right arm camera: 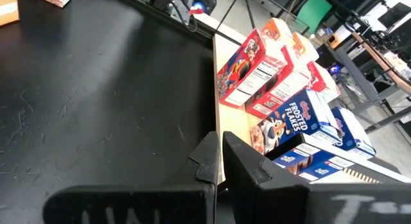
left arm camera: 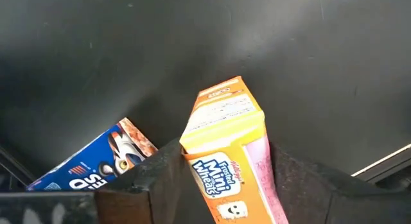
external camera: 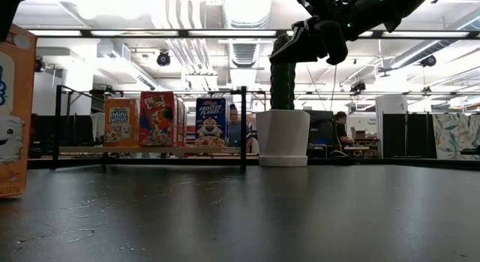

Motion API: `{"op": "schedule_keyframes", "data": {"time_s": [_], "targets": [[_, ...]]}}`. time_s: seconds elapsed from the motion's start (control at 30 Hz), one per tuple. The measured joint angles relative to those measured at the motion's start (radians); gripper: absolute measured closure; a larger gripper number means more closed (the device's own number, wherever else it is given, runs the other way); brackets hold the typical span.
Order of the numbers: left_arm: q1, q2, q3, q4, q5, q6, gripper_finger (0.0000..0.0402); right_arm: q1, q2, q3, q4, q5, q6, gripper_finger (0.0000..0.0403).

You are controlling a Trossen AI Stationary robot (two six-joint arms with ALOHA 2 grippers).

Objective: Stack cereal on shelf
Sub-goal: Put the orange cereal box on the shelf and align it with the other orange cereal boxes

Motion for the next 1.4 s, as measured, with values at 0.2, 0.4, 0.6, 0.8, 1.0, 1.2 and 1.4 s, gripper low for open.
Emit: {"op": "schedule_keyframes", "data": {"time_s": [0.2, 0.4, 0.6, 0.8, 1.0, 1.2, 1.4], "targets": [[0.002, 0.001, 0.041, -0.002, 0.000, 0.164, 0.0210, 0.000, 0.000, 0.000, -0.001, 0.000, 0.000, 0.0392], [0.028, 0.001, 0.126, -0.067, -0.075, 0.451, 0.0210, 0.000, 0.000, 0.000, -0.001, 0.000, 0.004, 0.0392], [0.088, 0.001, 0.153, -0.303, -0.110, 0.722, 0.0210, 0.000, 0.000, 0.000, -0.003, 0.000, 0.009, 0.0392], [0.180, -0.017, 0.132, -0.299, -0.183, 1.039, 0.0210, 0.000, 0.000, 0.000, -0.002, 0.000, 0.009, 0.0392], [0.292, -0.039, 0.130, -0.298, -0.209, 1.249, 0.0210, 0.000, 0.000, 0.000, -0.002, 0.000, 0.012, 0.0392], [0.356, -0.079, 0.130, -0.299, -0.206, 1.342, 0.0210, 0.000, 0.000, 0.000, -0.002, 0.000, 0.014, 0.0392], [0.372, -0.118, 0.129, -0.298, -0.203, 1.354, 0.0213, 0.000, 0.000, 0.000, -0.002, 0.000, 0.013, 0.0392]]}}
